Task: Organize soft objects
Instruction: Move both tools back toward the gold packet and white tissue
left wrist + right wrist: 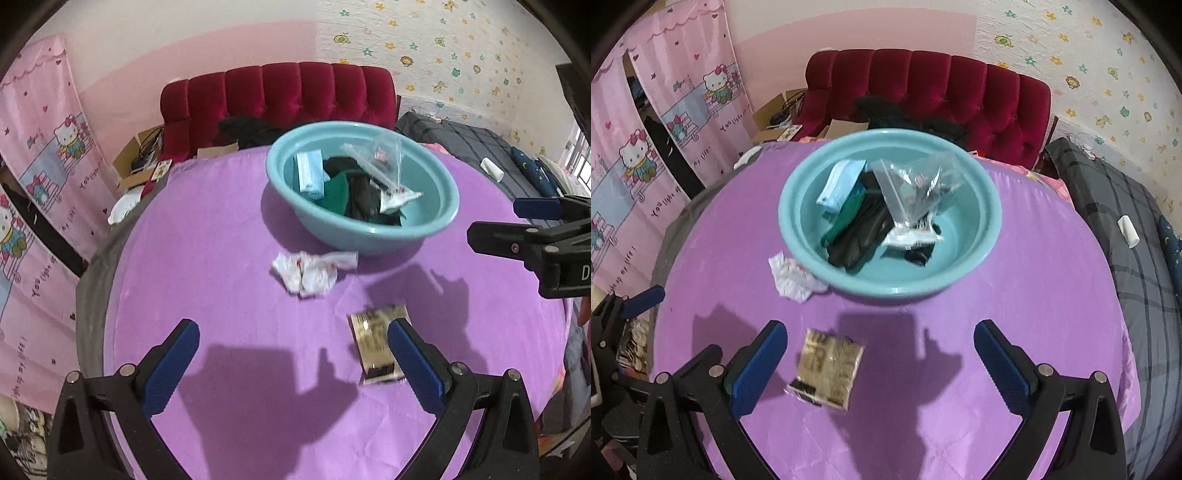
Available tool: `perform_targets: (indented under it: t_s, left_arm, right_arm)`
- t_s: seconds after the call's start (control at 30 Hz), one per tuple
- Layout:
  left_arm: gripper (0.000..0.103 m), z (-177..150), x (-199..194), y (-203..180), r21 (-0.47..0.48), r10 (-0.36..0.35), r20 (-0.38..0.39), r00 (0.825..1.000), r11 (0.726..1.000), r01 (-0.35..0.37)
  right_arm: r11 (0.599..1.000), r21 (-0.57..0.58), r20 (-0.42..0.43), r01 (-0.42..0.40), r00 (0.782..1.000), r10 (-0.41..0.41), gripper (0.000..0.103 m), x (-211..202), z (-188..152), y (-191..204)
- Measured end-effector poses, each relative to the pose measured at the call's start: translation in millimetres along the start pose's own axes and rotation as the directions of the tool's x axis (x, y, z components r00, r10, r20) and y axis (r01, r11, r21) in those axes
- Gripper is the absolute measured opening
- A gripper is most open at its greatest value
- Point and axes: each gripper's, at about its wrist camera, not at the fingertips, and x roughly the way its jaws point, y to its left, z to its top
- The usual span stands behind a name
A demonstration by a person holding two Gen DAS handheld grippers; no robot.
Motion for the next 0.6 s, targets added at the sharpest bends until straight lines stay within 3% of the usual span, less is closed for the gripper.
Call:
perform_targets:
  t_s: [0.3, 0.6]
  left_arm:
    - [0.103, -37, 4, 1, -0.064, -0.035, -0.026, 0.999, 0.997, 0.033]
    - [0.103, -51, 12, -2, -0.06, -0.017, -0.044, 0.999, 0.998, 0.014]
  right_arm:
    - [1.0, -0.008, -0.008, 0.004, 1.0, -0.004, 0.103, 7, -35, 7]
    - [1.0, -0.002, -0.064, -0.001, 0.998, 0.001, 0.103, 28, -48, 9]
